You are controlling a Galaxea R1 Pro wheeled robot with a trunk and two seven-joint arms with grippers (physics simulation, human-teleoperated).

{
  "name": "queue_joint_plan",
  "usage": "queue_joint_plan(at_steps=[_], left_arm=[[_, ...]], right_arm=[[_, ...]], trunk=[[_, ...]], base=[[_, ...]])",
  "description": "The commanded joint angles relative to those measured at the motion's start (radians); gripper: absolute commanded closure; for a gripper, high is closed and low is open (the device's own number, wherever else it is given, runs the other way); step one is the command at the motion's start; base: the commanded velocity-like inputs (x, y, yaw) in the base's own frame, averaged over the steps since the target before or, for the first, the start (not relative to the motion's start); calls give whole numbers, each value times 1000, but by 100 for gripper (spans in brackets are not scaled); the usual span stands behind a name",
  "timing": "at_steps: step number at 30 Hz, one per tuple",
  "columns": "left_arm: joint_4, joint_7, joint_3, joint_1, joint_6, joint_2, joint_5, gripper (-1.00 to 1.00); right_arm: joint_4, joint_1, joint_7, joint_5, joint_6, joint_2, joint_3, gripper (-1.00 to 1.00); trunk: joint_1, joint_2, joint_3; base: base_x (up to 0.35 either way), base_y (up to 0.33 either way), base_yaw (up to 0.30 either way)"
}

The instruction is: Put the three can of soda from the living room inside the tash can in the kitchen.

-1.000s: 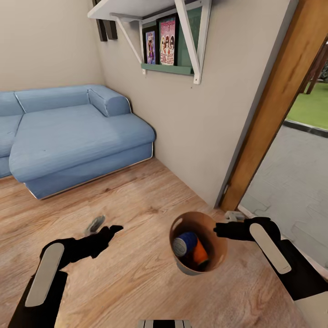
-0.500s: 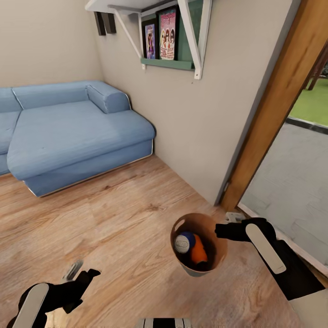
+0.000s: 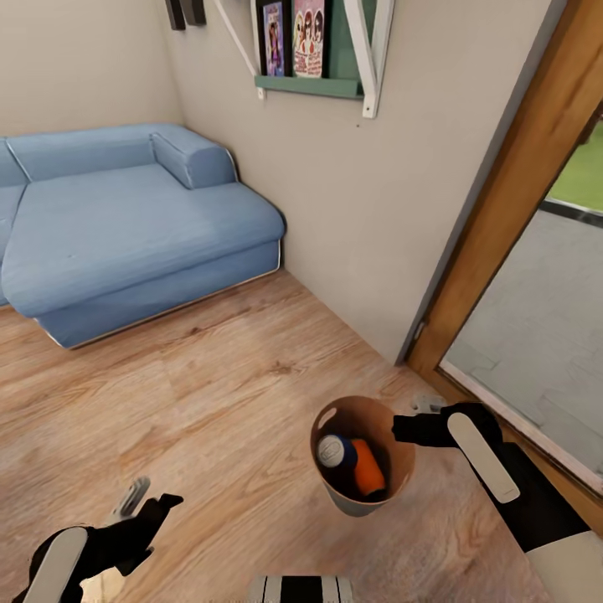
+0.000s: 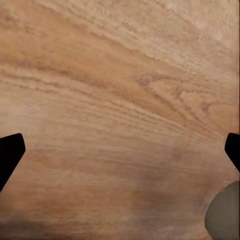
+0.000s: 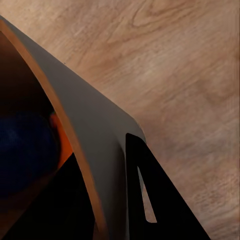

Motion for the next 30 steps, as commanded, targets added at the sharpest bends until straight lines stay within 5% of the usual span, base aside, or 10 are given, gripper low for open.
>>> queue_joint_plan(at_steps=[1,13,20,25,30], left_arm=[[-5,-30,0,7,1,4,0,-100],[-243,-232,-38,118,28,30,2,-100],[-253,-260,-43,126,33,34,2,-100],[-253,-266,-43,126,33,34,2,-100],[-253,-268,-43,126,33,34,2,-100]], right_arm=[[0,-1,7,-25,0,0,0,100],[0,0,16,-25,0,0,-3,100],[-2,2,22,-26,0,0,-5,100],[-4,2,132,-19,-13,-1,-5,100],[-3,4,158,-15,-47,-1,-3,100]], trunk=[[0,0,-4],[6,-3,-50],[9,-5,-77],[9,-5,-77],[9,-5,-77]], base=[[0,0,0],[0,0,0],[0,0,0],[0,0,0],[0,0,0]])
